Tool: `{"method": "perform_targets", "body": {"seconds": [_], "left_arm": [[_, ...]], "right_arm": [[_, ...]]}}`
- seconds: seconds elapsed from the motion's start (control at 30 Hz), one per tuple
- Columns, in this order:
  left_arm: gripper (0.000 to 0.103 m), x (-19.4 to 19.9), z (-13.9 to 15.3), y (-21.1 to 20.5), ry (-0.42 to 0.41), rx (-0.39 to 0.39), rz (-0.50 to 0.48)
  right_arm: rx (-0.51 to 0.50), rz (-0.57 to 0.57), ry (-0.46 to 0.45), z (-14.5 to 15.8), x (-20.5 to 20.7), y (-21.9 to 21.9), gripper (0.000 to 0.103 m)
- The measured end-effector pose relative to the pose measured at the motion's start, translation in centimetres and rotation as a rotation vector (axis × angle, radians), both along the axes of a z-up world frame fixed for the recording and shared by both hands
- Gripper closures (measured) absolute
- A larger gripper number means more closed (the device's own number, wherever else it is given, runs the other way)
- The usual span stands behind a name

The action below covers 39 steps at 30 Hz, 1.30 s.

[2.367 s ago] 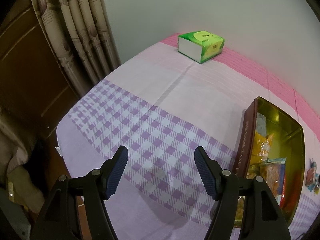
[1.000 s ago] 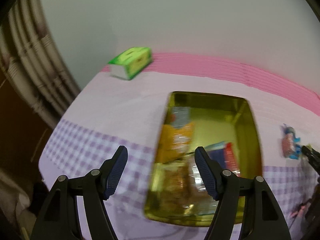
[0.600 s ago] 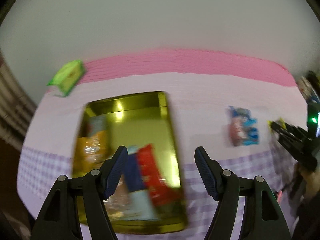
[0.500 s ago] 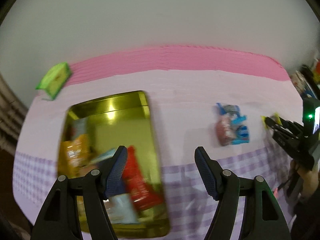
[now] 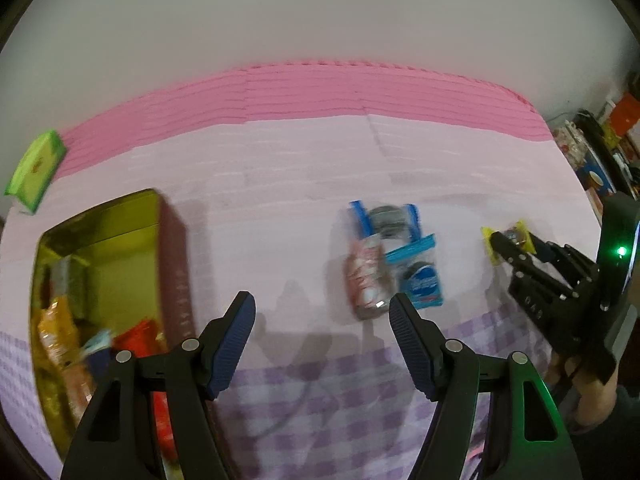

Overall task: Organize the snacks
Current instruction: 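Reach the left gripper to the pink-wrapped candy while the right holds the yellow candy, then close the left gripper on the pink-and-white wrapped candy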

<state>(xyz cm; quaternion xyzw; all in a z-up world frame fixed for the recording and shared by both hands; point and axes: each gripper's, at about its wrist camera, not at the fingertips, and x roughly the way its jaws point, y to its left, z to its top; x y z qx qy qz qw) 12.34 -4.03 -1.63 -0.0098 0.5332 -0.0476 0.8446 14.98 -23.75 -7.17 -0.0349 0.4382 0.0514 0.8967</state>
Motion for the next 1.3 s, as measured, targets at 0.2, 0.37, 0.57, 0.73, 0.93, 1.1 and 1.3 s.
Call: {"method": "perform_targets", "body": {"seconds": [0.2, 0.37, 0.57, 0.73, 0.93, 1.1, 1.3], "left_arm": [[0.036, 1.9, -1.8, -0.9, 0.051, -0.033, 0.026], [0.046, 2.7, -2.8, -1.4, 0.071, -0.030, 0.025], [0.061, 3.7, -3.9, -1.0, 0.116, -0.068, 0.056], [0.074, 3.5, -4.1, -1.0, 0.109, -0.059, 0.050], [0.078, 2.4, -3.8, -0.4, 0.107, -0.040, 0.063], [0.078, 1.4, -3.3, -0.5, 0.106, -0.030, 0.058], [0.078, 0.0, -1.9, 0.0, 0.081, -0.035, 0.046]], "right_arm": [[0.009, 0.000, 0.002, 0.0, 0.0, -0.2, 0.073], [0.011, 0.000, 0.003, 0.0, 0.0, -0.1, 0.073], [0.010, 0.000, 0.003, 0.0, 0.1, -0.2, 0.073], [0.010, 0.000, 0.003, -0.1, 0.1, -0.1, 0.073], [0.010, 0.001, 0.003, 0.0, 0.1, -0.1, 0.072], [0.010, 0.001, 0.004, 0.0, 0.1, -0.1, 0.072], [0.010, 0.001, 0.004, 0.0, 0.1, -0.1, 0.072]]}}
